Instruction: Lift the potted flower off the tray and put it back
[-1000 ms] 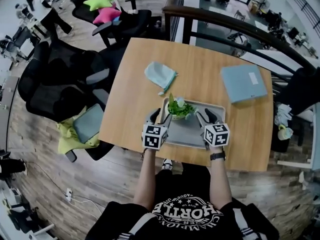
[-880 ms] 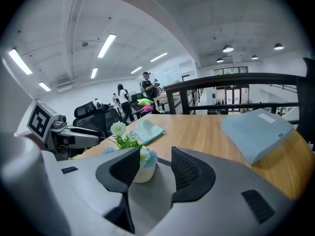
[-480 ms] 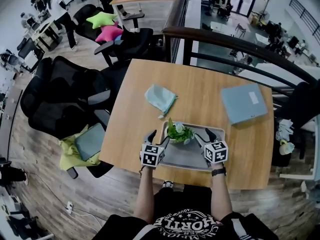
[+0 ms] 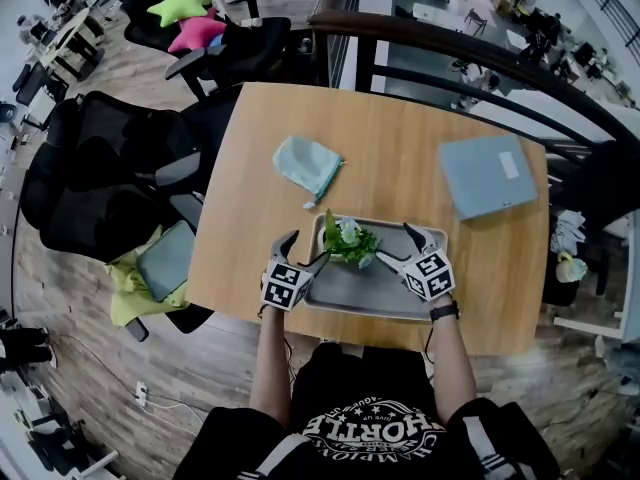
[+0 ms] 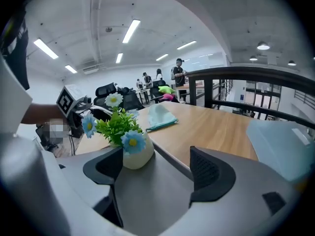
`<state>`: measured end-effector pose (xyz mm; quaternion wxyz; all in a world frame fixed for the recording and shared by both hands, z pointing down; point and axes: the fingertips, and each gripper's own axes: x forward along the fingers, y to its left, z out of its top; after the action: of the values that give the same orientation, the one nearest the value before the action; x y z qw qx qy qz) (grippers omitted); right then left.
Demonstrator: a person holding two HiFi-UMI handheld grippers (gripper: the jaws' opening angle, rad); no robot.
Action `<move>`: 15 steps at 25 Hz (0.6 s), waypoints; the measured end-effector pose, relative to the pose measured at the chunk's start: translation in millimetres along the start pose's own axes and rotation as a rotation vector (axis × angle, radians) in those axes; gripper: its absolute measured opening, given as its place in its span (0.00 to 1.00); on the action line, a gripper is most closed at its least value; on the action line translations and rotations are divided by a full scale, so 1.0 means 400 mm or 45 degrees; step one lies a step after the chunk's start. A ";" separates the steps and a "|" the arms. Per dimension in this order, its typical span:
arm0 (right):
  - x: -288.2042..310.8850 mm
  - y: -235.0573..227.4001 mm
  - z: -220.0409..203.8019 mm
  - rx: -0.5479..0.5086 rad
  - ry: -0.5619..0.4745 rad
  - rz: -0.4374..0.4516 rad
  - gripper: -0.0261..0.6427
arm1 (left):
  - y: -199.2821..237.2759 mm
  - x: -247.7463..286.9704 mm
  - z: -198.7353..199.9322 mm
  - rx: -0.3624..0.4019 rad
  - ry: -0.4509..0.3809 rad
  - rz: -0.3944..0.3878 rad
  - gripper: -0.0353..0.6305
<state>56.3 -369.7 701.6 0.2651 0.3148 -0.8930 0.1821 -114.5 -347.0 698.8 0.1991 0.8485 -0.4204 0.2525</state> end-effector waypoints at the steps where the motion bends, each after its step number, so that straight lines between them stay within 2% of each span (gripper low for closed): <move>1: 0.011 0.001 -0.004 -0.026 0.007 0.025 0.69 | 0.000 0.007 0.001 0.024 0.007 -0.023 0.61; 7: 0.060 0.018 -0.055 -0.161 0.092 0.161 0.80 | -0.010 0.041 -0.020 0.100 0.008 -0.154 0.66; 15: 0.123 0.065 -0.070 -0.224 0.095 0.295 0.80 | -0.029 0.042 -0.020 0.151 -0.013 -0.280 0.66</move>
<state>16.6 -359.6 748.7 0.3020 0.1783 -0.9253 0.1443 -98.4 -346.4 713.9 0.1727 0.9010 -0.3102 0.2493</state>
